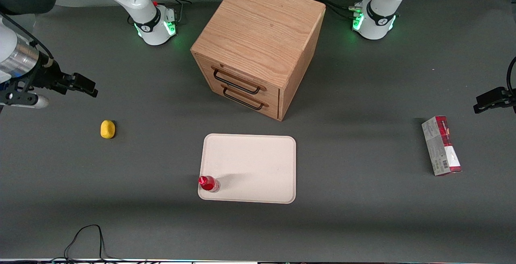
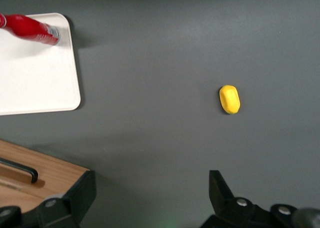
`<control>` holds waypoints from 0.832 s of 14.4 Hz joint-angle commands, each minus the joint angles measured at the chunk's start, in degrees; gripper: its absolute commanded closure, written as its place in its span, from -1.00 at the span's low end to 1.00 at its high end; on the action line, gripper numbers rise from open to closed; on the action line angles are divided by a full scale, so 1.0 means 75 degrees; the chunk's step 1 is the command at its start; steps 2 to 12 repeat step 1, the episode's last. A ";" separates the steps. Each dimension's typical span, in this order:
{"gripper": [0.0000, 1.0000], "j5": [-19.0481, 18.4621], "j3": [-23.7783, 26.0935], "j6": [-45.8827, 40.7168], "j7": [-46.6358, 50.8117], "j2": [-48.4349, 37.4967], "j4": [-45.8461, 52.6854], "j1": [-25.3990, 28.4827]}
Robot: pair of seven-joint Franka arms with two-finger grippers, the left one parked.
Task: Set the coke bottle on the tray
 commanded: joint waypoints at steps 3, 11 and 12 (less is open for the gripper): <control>-1.00 0.0128 -0.0074 -0.0055 -0.0226 -0.0188 -0.0167 0.0048; -1.00 0.0128 -0.0074 -0.0055 -0.0226 -0.0188 -0.0167 0.0048; -1.00 0.0128 -0.0074 -0.0055 -0.0226 -0.0188 -0.0167 0.0048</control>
